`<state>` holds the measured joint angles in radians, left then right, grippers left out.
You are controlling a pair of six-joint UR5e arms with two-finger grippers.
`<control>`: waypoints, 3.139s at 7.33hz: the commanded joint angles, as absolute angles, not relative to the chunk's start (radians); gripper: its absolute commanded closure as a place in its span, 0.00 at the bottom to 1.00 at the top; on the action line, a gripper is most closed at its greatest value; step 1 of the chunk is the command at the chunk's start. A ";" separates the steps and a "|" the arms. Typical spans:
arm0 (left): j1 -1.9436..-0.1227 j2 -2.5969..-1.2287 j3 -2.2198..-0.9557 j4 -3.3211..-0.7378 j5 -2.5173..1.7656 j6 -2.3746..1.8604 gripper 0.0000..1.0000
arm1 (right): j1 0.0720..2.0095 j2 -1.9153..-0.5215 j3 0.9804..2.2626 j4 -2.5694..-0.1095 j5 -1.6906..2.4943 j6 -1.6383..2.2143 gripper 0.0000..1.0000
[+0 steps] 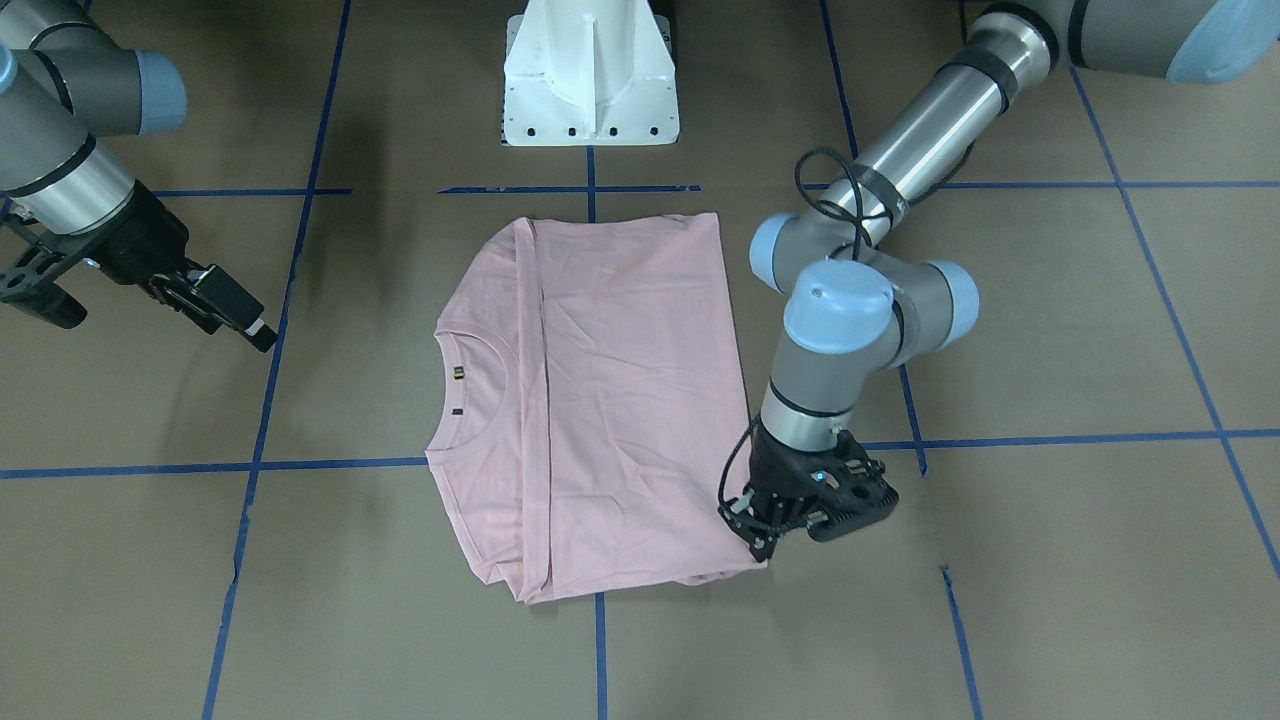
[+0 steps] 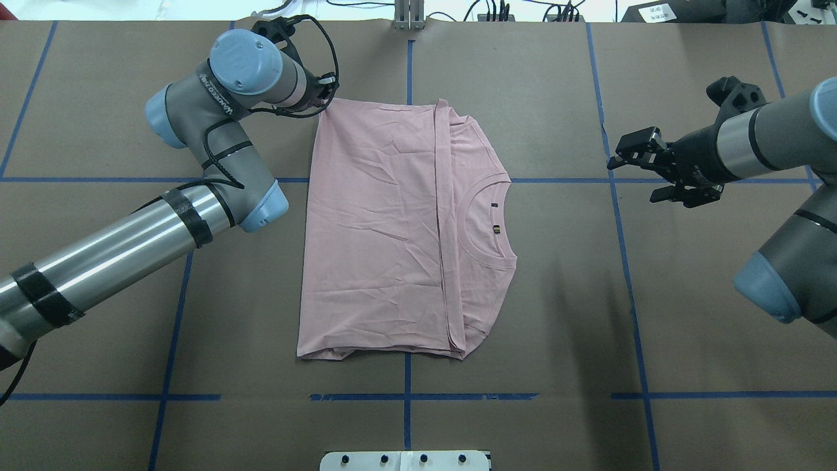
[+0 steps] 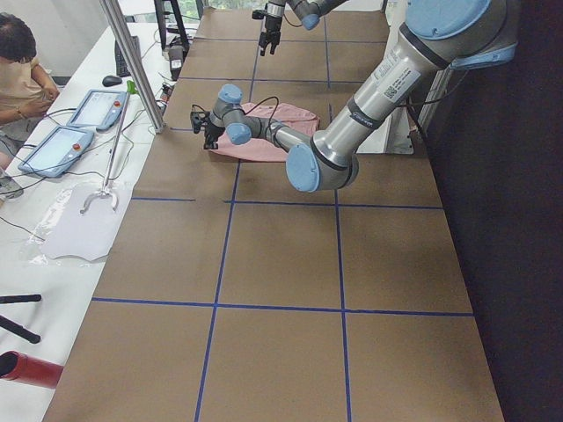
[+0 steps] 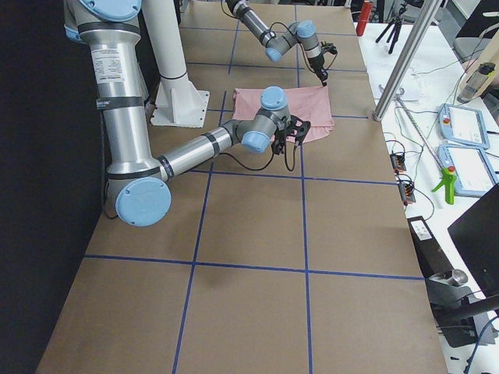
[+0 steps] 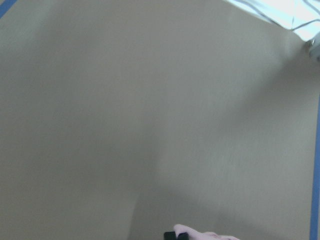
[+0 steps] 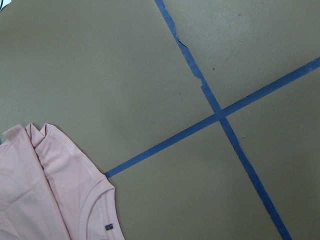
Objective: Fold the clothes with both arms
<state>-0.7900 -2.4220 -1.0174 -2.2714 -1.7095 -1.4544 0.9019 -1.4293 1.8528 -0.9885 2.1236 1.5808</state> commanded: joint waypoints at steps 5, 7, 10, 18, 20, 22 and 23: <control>-0.796 -2.201 -1.327 -2.353 -1.858 -1.497 0.57 | 0.400 -1.310 1.896 -1.026 1.707 2.013 0.08; -0.796 -2.200 -1.327 -2.353 -1.855 -1.499 0.57 | 0.252 -1.202 1.888 -1.226 1.545 2.049 0.09; -0.792 -2.200 -1.327 -2.353 -1.855 -1.508 0.57 | 0.219 -1.180 1.865 -1.276 1.542 2.066 0.12; -0.790 -2.201 -1.328 -2.353 -1.853 -1.535 0.57 | 0.215 -1.167 1.819 -1.278 1.526 2.063 1.00; -0.788 -2.201 -1.327 -2.353 -1.855 -1.537 0.57 | 0.215 -1.164 1.825 -1.308 1.525 2.063 1.00; -0.785 -2.200 -1.327 -2.353 -1.853 -1.543 0.57 | 0.221 -1.163 1.836 -1.315 1.525 2.060 1.00; -0.785 -2.200 -1.327 -2.353 -1.853 -1.543 0.56 | 0.222 -1.163 1.839 -1.315 1.520 2.059 1.00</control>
